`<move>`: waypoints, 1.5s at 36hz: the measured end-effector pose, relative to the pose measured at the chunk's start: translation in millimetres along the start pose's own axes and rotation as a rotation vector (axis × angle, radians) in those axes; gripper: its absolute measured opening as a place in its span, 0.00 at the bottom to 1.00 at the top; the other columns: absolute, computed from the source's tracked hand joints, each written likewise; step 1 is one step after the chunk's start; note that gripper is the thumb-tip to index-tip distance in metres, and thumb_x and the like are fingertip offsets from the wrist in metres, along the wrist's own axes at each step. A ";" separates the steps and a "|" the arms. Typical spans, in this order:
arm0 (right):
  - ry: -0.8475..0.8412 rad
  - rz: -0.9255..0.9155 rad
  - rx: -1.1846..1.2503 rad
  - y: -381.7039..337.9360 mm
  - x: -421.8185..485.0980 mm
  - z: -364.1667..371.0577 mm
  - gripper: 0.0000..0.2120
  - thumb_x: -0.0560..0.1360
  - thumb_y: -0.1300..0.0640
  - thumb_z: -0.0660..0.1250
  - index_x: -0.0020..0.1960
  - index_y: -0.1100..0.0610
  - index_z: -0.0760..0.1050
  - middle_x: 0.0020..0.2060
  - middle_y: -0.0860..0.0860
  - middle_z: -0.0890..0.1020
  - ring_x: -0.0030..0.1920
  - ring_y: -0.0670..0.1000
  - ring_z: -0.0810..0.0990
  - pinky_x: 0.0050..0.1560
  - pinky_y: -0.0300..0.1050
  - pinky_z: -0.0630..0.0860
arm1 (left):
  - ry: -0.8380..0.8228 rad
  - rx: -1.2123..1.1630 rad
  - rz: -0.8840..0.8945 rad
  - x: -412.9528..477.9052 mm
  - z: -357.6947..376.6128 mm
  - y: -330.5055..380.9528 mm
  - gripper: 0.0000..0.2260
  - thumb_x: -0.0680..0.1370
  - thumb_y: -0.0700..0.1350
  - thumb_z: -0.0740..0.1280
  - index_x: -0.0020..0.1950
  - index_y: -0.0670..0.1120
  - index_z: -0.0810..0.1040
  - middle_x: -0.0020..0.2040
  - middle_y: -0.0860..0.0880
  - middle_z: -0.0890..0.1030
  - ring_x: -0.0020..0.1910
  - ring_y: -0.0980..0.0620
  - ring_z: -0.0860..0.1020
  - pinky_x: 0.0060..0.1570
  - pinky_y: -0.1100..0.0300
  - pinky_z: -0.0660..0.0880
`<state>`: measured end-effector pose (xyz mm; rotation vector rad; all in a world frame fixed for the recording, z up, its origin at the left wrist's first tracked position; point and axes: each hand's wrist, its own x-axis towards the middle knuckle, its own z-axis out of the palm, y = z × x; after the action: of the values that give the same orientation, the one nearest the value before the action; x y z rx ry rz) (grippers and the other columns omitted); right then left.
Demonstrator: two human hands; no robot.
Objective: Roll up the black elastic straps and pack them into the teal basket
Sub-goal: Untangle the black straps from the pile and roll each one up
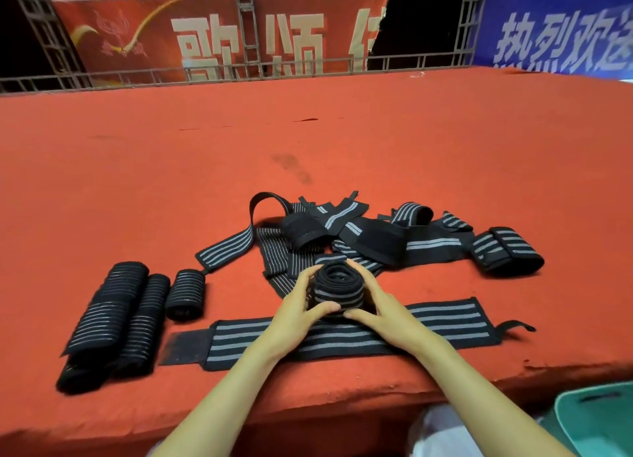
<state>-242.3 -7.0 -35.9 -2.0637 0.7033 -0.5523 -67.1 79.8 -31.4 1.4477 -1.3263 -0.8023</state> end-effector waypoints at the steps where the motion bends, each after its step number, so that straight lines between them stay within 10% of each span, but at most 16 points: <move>1: 0.005 0.001 0.000 0.6 -0.6 0.6 0.40 0.75 0.58 0.70 0.71 0.30 0.49 0.69 0.40 0.69 0.68 0.36 0.67 0.66 0.27 0.60 | 0.006 -0.006 0.002 -1.3 1.4 -1.3 0.27 0.74 0.41 0.72 0.68 0.54 0.65 0.61 0.58 0.77 0.62 0.61 0.75 0.66 0.61 0.68; 13: -0.015 0.074 0.297 -7.1 -17.3 -21.8 0.29 0.75 0.63 0.70 0.72 0.53 0.63 0.66 0.48 0.76 0.65 0.44 0.74 0.65 0.39 0.70 | 0.039 -0.084 0.000 0.1 12.2 17.0 0.24 0.72 0.41 0.74 0.64 0.49 0.70 0.58 0.53 0.81 0.59 0.58 0.78 0.60 0.64 0.72; 27: 0.296 0.350 0.474 29.1 -78.1 -153.0 0.11 0.79 0.52 0.63 0.60 0.51 0.75 0.56 0.50 0.82 0.55 0.49 0.82 0.58 0.52 0.77 | -0.200 -0.451 -0.386 79.0 157.7 92.8 0.19 0.74 0.50 0.72 0.59 0.42 0.74 0.52 0.47 0.83 0.49 0.50 0.83 0.49 0.57 0.79; 31: 0.409 0.451 0.482 34.3 -90.2 -175.6 0.09 0.79 0.51 0.62 0.53 0.52 0.78 0.44 0.49 0.84 0.42 0.48 0.82 0.46 0.45 0.79 | -0.293 -0.544 -0.526 85.8 197.3 106.9 0.07 0.77 0.48 0.68 0.51 0.46 0.79 0.34 0.50 0.82 0.27 0.56 0.77 0.47 0.57 0.77; 40: 0.444 0.634 0.504 68.2 -103.9 -208.8 0.12 0.79 0.52 0.62 0.54 0.60 0.77 0.47 0.57 0.83 0.45 0.52 0.81 0.42 0.44 0.80 | -0.327 -0.500 -0.691 105.4 249.6 105.4 0.08 0.77 0.44 0.66 0.55 0.43 0.75 0.44 0.45 0.79 0.41 0.50 0.78 0.39 0.60 0.78; 48: 0.602 0.701 0.289 85.1 -93.9 -216.6 0.14 0.79 0.51 0.63 0.41 0.60 0.73 0.41 0.56 0.79 0.37 0.51 0.79 0.28 0.40 0.79 | -0.339 -0.433 -0.676 113.5 266.2 113.4 0.05 0.80 0.44 0.64 0.51 0.42 0.75 0.42 0.46 0.77 0.39 0.52 0.77 0.30 0.66 0.77; 54: 0.661 0.754 -0.165 84.3 -92.3 -220.4 0.18 0.79 0.47 0.63 0.43 0.63 0.74 0.45 0.64 0.82 0.46 0.63 0.81 0.48 0.51 0.74 | -0.360 -0.215 -0.563 120.9 269.6 112.2 0.11 0.79 0.48 0.66 0.58 0.44 0.74 0.50 0.44 0.79 0.42 0.51 0.76 0.38 0.62 0.76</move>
<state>-468.7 -115.7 -1.3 -1.5524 1.8539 -0.7353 -331.1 -89.4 9.0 1.5661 -1.0430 -1.5850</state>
